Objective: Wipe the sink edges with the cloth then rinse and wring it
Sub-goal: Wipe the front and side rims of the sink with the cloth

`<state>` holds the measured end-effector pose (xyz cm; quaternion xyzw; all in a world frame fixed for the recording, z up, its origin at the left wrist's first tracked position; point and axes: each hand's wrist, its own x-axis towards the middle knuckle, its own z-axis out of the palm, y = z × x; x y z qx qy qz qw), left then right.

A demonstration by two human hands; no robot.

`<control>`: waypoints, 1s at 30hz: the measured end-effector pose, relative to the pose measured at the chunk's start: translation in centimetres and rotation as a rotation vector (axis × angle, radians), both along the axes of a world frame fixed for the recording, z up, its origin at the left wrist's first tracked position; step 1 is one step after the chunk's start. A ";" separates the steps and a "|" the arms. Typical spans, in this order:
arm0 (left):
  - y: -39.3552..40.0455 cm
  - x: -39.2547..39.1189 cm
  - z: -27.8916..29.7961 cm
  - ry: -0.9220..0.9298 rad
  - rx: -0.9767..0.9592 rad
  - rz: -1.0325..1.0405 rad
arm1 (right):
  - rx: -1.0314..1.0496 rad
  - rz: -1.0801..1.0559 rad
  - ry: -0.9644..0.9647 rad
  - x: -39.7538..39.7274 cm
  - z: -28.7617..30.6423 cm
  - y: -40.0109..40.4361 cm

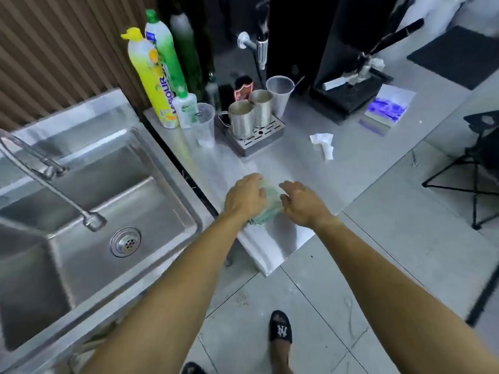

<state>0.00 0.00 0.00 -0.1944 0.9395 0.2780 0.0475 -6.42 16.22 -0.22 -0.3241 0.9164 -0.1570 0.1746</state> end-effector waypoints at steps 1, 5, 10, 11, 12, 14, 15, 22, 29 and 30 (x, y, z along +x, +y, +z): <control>0.8 -0.6 -1.0 -0.010 0.002 0.017 | 0.010 0.020 0.032 -0.5 -1.4 0.4; 3.0 -2.8 -5.6 -0.011 -0.084 0.095 | 0.076 0.064 0.097 -2.3 -6.3 2.0; 3.8 -2.2 -9.2 0.032 -0.200 0.121 | 0.017 0.102 0.103 -3.0 -9.0 1.4; 3.6 -1.7 -9.7 0.051 -0.258 0.089 | -0.009 0.100 0.104 -3.0 -9.3 1.2; 3.2 -1.4 -10.0 0.070 -0.295 0.058 | -0.024 0.106 0.117 -3.0 -9.5 0.9; 1.9 -0.8 -10.4 0.074 -0.349 -0.015 | -0.041 0.114 0.157 -2.9 -10.1 0.5; 1.3 -0.5 -10.6 0.070 -0.374 -0.059 | -0.049 0.115 0.173 -2.9 -10.5 0.4; -0.9 1.2 -10.8 0.086 -0.401 -0.197 | -0.086 0.103 0.256 -1.4 -11.5 0.3; -0.4 0.6 -11.6 0.097 -0.429 -0.094 | -0.040 0.205 0.294 -1.7 -11.6 0.3; -0.3 0.5 -11.7 0.111 -0.432 -0.094 | -0.038 0.205 0.304 -1.8 -11.6 0.3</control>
